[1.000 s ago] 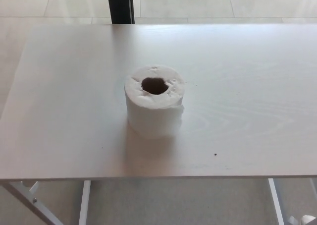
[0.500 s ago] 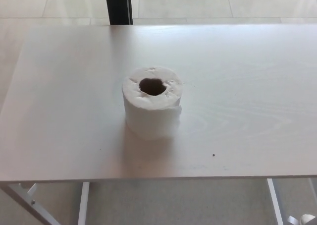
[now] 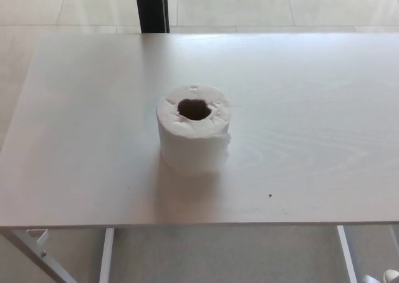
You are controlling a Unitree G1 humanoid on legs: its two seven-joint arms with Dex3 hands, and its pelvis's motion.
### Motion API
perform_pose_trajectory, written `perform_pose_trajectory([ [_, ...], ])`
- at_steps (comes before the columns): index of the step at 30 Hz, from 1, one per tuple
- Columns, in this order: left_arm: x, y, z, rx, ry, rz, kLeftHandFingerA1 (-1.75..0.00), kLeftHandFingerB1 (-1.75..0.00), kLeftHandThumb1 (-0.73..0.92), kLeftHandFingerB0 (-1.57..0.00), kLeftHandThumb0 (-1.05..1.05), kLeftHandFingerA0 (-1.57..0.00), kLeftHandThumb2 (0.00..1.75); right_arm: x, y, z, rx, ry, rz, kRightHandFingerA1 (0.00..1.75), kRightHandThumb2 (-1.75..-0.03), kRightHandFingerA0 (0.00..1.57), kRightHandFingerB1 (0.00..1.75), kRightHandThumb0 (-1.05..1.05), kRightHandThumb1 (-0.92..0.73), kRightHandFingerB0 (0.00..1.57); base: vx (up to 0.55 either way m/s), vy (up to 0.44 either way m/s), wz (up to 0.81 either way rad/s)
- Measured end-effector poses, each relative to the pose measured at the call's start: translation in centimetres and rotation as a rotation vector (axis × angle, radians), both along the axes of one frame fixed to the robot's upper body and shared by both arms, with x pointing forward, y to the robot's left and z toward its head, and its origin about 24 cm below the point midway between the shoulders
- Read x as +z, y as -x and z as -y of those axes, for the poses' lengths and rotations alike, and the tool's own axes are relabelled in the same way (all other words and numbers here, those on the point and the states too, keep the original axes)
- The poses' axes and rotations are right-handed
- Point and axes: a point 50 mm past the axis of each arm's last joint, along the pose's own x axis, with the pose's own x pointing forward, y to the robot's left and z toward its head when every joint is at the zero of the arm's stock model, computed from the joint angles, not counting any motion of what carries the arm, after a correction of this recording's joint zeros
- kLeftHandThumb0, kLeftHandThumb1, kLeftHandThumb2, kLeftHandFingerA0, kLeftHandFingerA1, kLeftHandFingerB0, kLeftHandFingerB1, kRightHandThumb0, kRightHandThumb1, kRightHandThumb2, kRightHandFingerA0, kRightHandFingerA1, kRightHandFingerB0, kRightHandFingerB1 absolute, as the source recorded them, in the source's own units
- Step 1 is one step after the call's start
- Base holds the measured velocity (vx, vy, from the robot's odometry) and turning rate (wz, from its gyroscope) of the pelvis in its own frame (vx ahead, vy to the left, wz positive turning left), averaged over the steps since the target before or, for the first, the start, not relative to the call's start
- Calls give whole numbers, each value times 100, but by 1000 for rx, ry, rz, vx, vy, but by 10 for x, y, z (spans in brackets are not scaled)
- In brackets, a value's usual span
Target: A toilet paper roll is kept in the middle of the desk infront of the robot. The robot places its left hand on the top of the toilet paper roll to hold it still and uses its right hand to tear off a piece of toilet paper from it and hands the paper to a person
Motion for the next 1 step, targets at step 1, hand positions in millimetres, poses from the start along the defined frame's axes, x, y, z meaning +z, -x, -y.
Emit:
perform_pose_trajectory([
  [1,1,-1,-2,-11,-2,-4,-77,-58,68,-55,-46,-75,60,0,-1,0,6,-8,8,50,-61,50,30,-52,-69,24,0,0,0],
])
